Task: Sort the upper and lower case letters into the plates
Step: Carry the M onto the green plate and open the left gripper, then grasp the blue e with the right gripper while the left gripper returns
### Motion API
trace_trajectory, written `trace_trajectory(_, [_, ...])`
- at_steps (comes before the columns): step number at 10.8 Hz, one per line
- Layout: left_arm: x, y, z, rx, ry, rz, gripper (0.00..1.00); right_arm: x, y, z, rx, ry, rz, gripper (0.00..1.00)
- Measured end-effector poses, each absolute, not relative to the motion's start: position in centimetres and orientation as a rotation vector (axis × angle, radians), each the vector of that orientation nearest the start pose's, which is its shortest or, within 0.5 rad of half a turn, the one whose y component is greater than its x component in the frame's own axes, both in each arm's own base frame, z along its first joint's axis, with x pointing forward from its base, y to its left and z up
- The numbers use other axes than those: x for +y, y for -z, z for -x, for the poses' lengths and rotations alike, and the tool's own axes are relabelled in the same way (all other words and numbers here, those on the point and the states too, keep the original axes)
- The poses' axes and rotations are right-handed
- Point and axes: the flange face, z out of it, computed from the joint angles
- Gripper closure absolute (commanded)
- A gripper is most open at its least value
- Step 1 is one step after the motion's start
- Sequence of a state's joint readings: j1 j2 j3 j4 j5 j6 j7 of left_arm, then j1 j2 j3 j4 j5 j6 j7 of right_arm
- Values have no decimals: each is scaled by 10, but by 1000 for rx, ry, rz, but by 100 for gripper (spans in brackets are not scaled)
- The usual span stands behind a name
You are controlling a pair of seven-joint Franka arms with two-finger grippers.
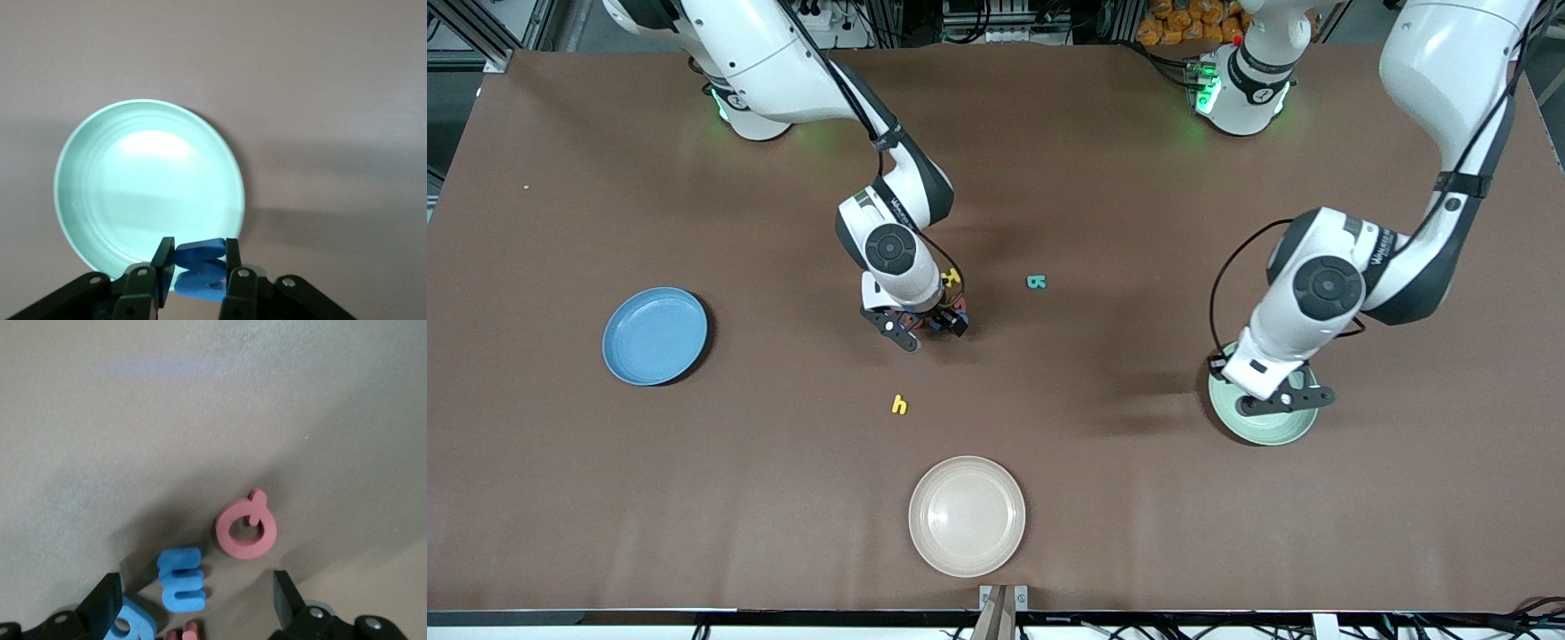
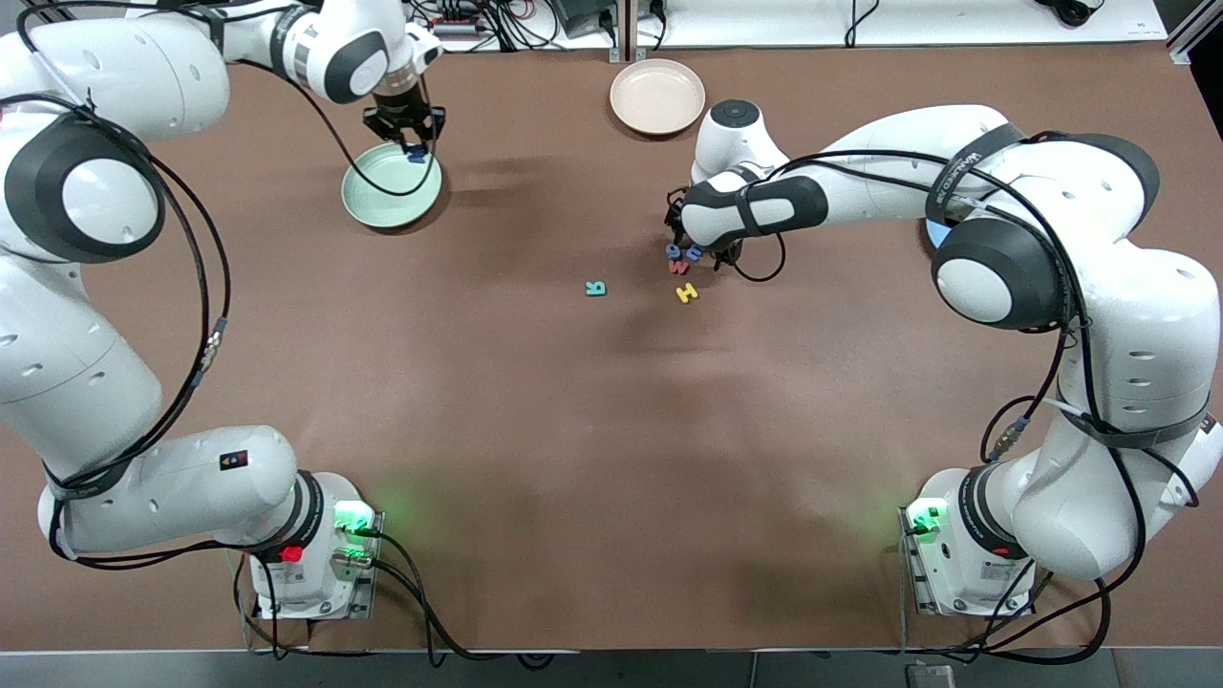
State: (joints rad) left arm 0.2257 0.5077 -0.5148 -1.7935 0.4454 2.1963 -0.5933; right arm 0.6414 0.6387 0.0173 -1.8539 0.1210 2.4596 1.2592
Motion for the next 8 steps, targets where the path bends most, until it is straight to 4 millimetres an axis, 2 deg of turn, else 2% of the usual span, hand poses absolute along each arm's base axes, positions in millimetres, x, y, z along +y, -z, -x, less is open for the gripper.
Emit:
trace_trajectory(1, [-128, -289, -635, -124, 35, 3017, 100, 385, -171, -507, 1095, -129, 2920, 0])
trace_trajectory(2, [-116, -286, -638, -114, 27, 3009, 80, 382, -171, -509, 1127, -120, 2907, 0])
trace_trajectory(3, [-108, -284, -639, -113, 23, 3004, 1, 381, -171, -511, 1144, -114, 2899, 0])
trace_trajectory(6, [-107, -284, -639, -113, 26, 3003, 0, 384, -172, -509, 1175, -105, 2879, 0])
trace_trajectory(8, [-118, -287, -638, -97, 32, 3015, 0, 391, -172, -505, 1170, -102, 2878, 3])
